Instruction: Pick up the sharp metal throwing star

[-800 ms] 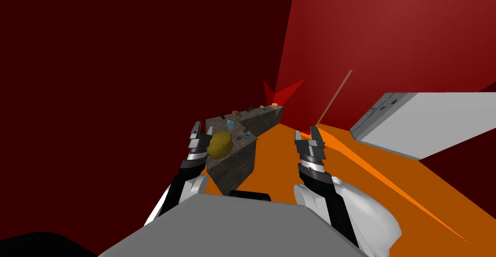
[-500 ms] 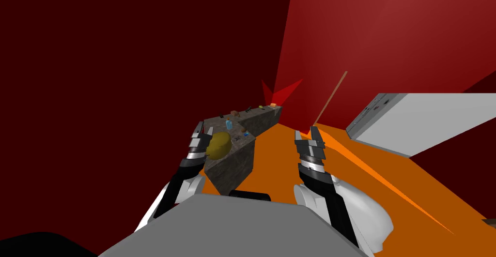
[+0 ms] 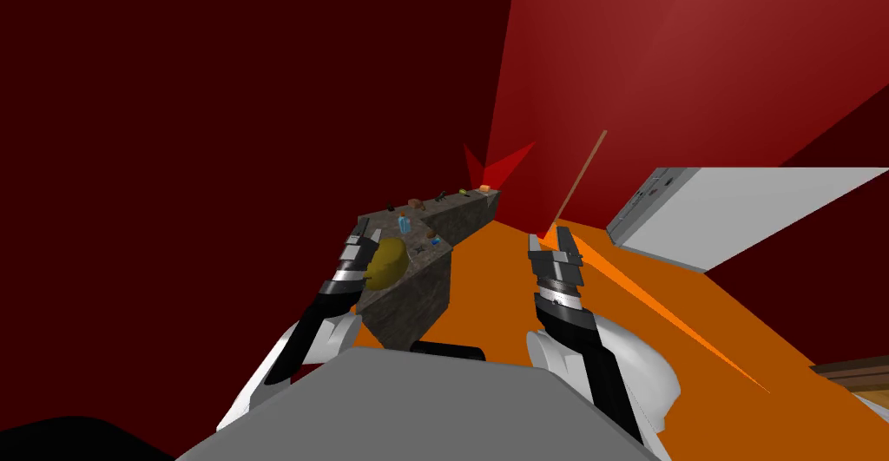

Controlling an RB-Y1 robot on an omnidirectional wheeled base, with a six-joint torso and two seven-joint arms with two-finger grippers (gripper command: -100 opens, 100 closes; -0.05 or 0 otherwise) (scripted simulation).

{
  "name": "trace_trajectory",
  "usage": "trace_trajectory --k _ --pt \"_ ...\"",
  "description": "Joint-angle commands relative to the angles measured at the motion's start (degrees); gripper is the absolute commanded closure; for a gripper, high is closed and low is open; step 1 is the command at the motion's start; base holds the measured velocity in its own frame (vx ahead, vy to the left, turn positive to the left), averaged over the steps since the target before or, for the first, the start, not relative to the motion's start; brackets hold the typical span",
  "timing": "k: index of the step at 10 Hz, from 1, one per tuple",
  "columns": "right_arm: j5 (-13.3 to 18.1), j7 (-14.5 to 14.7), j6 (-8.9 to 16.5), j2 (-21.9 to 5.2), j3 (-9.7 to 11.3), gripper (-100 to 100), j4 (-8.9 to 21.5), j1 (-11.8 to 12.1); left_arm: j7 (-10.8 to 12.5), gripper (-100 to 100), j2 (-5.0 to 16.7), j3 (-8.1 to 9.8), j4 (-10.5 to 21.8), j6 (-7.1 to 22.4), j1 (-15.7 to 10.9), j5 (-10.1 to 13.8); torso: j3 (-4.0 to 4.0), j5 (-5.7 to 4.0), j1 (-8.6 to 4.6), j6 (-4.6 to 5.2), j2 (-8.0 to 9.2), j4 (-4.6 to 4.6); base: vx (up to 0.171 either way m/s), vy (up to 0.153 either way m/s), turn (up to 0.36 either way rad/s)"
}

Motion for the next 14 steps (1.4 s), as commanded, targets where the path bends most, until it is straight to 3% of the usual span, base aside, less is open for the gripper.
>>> trace_trajectory --k 1,11,14 --pt "0.0 0.0 0.0 0.0 0.0 0 0.0 0.0 -0.3 -100 0.3 0.41 -0.2 1.6 -0.1 0.2 0.0 0.0 0.0 0.0 0.0 0.0 0.008 -0.028 -0.039" --pt "0.0 0.0 0.0 0.0 0.0 0 0.0 0.0 -4.1 -100 2.6 5.39 -2.0 16.0 -1.0 1.9 -0.03 0.0 0.01 0.0 -0.05 -0.01 0.02 -0.035 -0.076" --pt "0.0 0.0 0.0 0.0 0.0 0 0.0 0.0 -5.9 -100 3.1 7.85 -2.7 21.2 -1.4 2.5 -0.03 0.01 0.06 -0.02 -0.05 -0.01 0.029 -0.033 -0.109"
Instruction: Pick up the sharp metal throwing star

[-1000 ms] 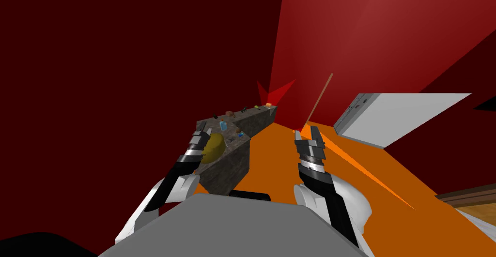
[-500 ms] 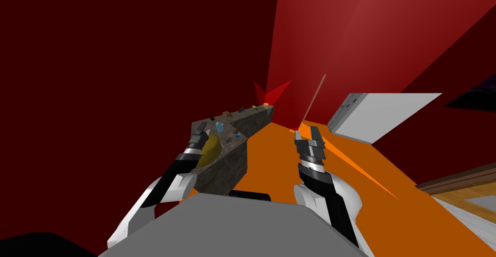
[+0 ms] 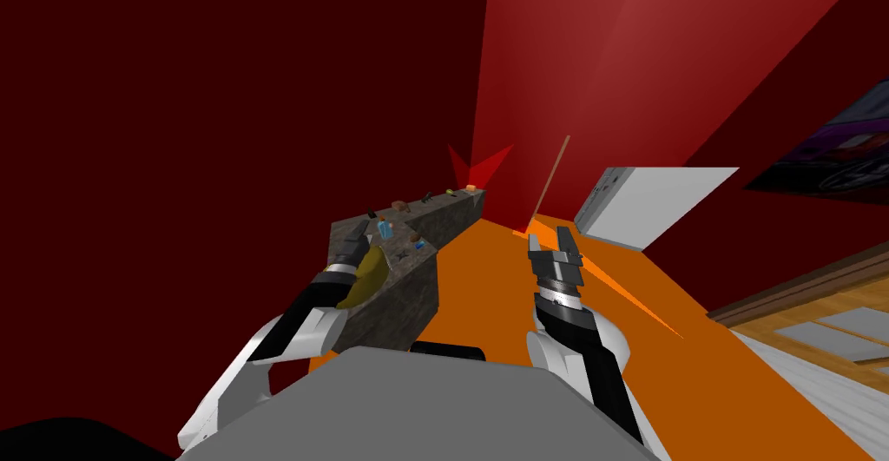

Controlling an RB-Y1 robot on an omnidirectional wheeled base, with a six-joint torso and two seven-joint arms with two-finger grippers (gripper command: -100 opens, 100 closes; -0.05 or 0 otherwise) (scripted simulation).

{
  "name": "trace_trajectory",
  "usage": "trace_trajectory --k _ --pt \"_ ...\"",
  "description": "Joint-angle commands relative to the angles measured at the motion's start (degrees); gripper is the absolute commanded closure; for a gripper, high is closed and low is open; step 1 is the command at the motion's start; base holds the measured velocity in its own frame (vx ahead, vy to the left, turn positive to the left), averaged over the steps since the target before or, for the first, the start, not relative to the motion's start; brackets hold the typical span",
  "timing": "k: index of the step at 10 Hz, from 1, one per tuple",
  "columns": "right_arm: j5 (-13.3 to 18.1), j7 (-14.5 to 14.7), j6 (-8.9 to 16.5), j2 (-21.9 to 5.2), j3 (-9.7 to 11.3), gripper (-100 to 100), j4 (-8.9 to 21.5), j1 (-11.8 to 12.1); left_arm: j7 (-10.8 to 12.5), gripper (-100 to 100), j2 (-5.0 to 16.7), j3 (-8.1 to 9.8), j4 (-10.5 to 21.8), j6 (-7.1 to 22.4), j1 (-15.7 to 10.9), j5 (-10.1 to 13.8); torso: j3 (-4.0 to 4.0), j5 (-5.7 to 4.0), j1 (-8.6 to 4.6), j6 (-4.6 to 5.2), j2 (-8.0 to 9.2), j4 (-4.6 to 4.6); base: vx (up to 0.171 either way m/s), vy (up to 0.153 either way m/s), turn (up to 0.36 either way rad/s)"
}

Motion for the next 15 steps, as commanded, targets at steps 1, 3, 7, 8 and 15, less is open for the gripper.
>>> trace_trajectory --k 1,3,7,8,15 --pt "0.0 0.0 0.0 0.0 0.0 0 0.0 0.0 -0.7 -100 -0.1 0.42 -0.3 2.9 0.1 0.0 0.0 0.0 0.0 0.0 0.0 0.0 0.029 -0.031 -0.063" --pt "0.0 0.0 0.0 0.0 0.0 0 0.0 0.0 -1.6 -100 0.2 1.74 -0.6 6.3 -0.1 0.3 -0.01 0.0 0.01 -0.01 -0.01 0.0 0.036 -0.027 -0.098" --pt "0.0 0.0 0.0 0.0 0.0 0 0.0 0.0 -3.7 -100 0.5 4.55 -1.1 12.5 -0.5 0.7 0.0 0.01 0.06 -0.03 0.01 0.0 0.032 -0.021 -0.096" --pt "0.0 0.0 0.0 0.0 0.0 0 0.0 0.0 -3.7 -100 0.5 4.55 -1.1 14.3 -0.5 0.7 -0.03 0.01 0.04 -0.01 -0.05 -0.01 0.045 -0.02 -0.067" --pt "0.0 0.0 0.0 0.0 0.0 0 0.0 0.0 -5.9 -100 0.9 7.54 -1.3 23.5 -0.9 1.1 0.0 0.02 0.08 -0.04 0.0 0.0 0.027 -0.012 -0.067"
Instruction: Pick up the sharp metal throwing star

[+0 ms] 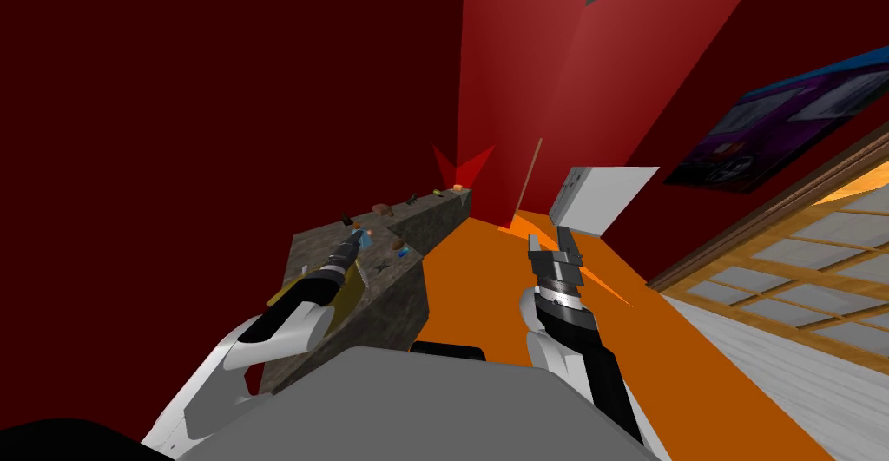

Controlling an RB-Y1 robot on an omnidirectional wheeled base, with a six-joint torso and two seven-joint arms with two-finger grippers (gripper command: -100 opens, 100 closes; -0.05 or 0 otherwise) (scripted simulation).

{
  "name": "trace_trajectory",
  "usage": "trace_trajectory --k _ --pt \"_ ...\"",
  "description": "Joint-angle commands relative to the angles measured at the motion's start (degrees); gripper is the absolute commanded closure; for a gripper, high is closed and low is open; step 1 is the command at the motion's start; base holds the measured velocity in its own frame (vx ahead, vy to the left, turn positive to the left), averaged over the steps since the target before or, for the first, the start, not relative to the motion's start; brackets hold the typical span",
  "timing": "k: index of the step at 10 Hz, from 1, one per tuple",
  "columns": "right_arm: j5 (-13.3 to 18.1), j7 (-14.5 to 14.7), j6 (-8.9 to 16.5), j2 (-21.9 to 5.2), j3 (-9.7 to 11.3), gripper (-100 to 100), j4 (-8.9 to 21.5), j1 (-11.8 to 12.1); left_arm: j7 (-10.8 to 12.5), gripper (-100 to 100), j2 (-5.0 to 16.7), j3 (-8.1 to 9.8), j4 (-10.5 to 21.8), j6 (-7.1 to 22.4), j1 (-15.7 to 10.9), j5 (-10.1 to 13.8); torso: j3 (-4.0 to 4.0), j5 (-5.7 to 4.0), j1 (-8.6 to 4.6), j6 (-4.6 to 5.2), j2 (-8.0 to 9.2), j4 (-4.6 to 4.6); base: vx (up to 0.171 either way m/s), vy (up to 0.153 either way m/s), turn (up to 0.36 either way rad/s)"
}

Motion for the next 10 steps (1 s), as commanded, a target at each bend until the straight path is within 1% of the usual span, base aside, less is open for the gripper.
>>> trace_trajectory --k 1,2,3,4,5,6,7,8,9,10 --pt "0.0 0.0 0.0 0.0 0.0 0 0.0 0.0 -1.1 -100 0.3 1.72 0.0 2.9 -0.1 0.2 0.0 0.0 0.0 0.0 0.0 0.0 0.038 -0.013 -0.183" --pt "0.0 0.0 0.0 0.0 0.0 0 0.0 0.0 -1.1 -100 0.3 1.72 0.0 4.7 -0.1 0.2 -0.02 -0.01 -0.02 0.04 -0.05 -0.01 0.043 -0.008 -0.092" --pt "0.0 0.0 0.0 0.0 0.0 0 0.0 0.0 -1.1 -100 0.3 1.72 0.0 5.1 -0.1 0.2 -0.04 0.0 -0.01 0.0 -0.07 -0.01 0.021 -0.002 0.027" --pt "0.0 0.0 0.0 0.0 0.0 0 0.0 0.0 -2.2 -100 0.4 3.3 0.0 7.1 -0.3 0.3 -0.01 0.0 0.01 0.0 -0.02 0.0 0.041 -0.005 -0.171" --pt "0.0 0.0 0.0 0.0 0.0 0 0.0 0.0 -2.2 -100 0.4 3.3 0.0 8.8 -0.3 0.3 -0.03 0.0 0.0 0.04 -0.07 -0.01 0.044 -0.005 -0.099" --pt "0.0 0.0 0.0 0.0 0.0 0 0.0 0.0 -2.2 -100 0.4 3.3 0.0 9.5 -0.3 0.3 -0.04 0.0 0.0 0.0 -0.07 -0.02 0.02 -0.004 0.014" --pt "0.0 0.0 0.0 0.0 0.0 0 0.0 0.0 -3.4 -100 0.5 4.89 0.0 11.7 -0.5 0.3 -0.01 0.0 0.0 0.0 -0.01 0.0 0.039 -0.003 -0.178" --pt "0.0 0.0 0.0 0.0 0.0 0 0.0 0.0 -3.4 -100 0.5 4.89 0.0 13.2 -0.5 0.3 -0.03 0.0 0.01 0.03 -0.05 -0.01 0.042 0.002 -0.099" --pt "0.0 0.0 0.0 0.0 0.0 0 0.0 0.0 -3.4 -100 0.5 4.89 0.0 14.1 -0.5 0.3 -0.04 0.01 0.02 0.0 -0.07 -0.01 0.02 -0.001 0.017" --pt "0.0 0.0 0.0 0.0 0.0 0 0.0 0.0 -4.5 -100 0.5 6.49 0.1 16.0 -0.7 0.3 -0.01 0.0 0.01 -0.01 -0.01 0.0 0.047 -0.006 -0.16"
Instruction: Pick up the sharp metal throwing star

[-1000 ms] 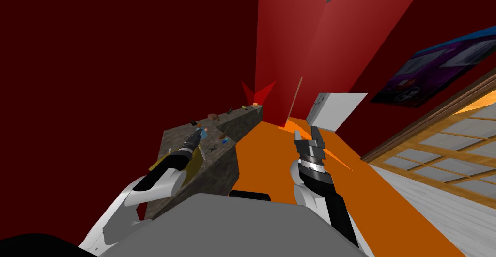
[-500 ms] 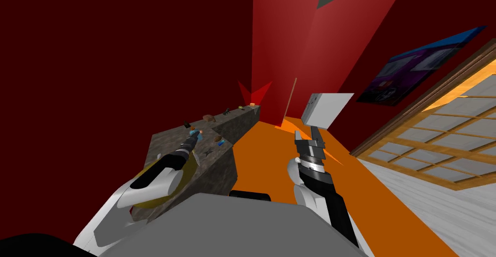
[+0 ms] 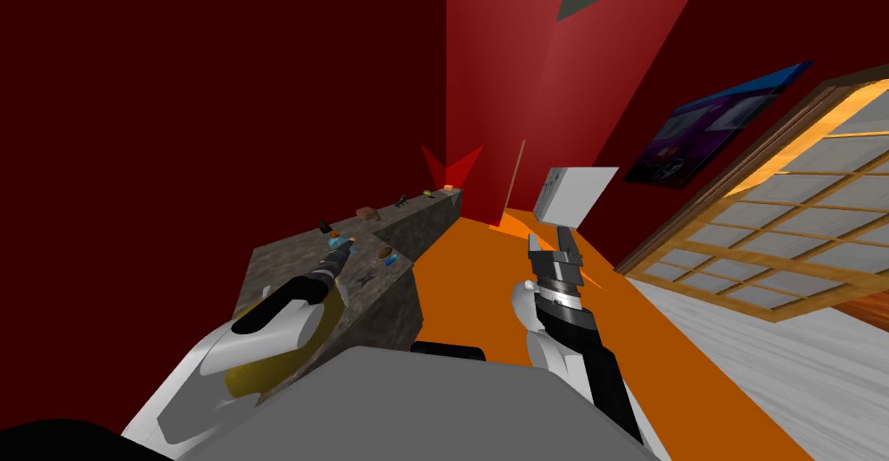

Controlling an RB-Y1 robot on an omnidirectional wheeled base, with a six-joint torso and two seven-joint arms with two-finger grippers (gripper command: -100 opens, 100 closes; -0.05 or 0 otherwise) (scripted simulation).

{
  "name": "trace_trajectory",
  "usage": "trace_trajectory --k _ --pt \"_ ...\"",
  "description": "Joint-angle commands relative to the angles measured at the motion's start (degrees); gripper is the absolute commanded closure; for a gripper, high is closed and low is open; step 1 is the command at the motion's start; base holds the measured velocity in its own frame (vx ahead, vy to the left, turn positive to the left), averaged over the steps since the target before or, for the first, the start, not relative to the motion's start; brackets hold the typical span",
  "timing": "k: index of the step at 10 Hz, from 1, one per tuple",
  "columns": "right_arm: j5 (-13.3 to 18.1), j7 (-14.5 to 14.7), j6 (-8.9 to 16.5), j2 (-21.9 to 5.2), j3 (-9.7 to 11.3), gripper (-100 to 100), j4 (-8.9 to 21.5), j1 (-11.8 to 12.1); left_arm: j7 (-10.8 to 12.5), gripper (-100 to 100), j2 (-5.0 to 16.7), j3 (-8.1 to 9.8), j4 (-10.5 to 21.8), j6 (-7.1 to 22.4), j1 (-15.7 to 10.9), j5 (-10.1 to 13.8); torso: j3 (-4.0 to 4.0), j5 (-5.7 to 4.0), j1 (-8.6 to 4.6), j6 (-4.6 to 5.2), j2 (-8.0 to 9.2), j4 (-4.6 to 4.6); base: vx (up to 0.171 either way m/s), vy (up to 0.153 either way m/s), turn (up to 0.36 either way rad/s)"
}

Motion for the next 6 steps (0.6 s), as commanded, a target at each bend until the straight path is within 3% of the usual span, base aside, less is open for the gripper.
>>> trace_trajectory --k 1,2,3,5,6 --pt "0.0 0.0 0.0 0.0 0.0 0 0.0 0.0 -0.6 -100 0.1 0.9 0.0 2.9 0.2 0.2 0.0 0.0 0.0 0.0 0.0 0.0 0.043 -0.002 -0.107" --pt "0.0 0.0 0.0 0.0 0.0 0 0.0 0.0 -0.6 -100 0.1 0.9 0.0 3.8 0.2 0.2 0.0 0.0 0.01 -0.03 0.01 -0.01 0.017 0.002 0.007" --pt "0.0 0.0 0.0 0.0 0.0 0 0.0 0.0 -1.8 -100 0.1 2.51 0.1 5.7 0.0 0.2 0.04 0.01 0.02 -0.04 0.08 0.01 0.038 -0.002 -0.192" --pt "0.0 0.0 0.0 0.0 0.0 0 0.0 0.0 -1.8 -100 0.1 2.51 0.1 8.3 0.0 0.2 0.0 0.01 0.04 -0.04 0.01 0.0 0.034 0.009 -0.035" --pt "0.0 0.0 0.0 0.0 0.0 0 0.0 0.0 -2.9 -100 0.1 4.12 0.3 10.4 -0.2 0.1 0.03 0.01 0.04 -0.05 0.06 0.01 0.034 0.002 -0.169"
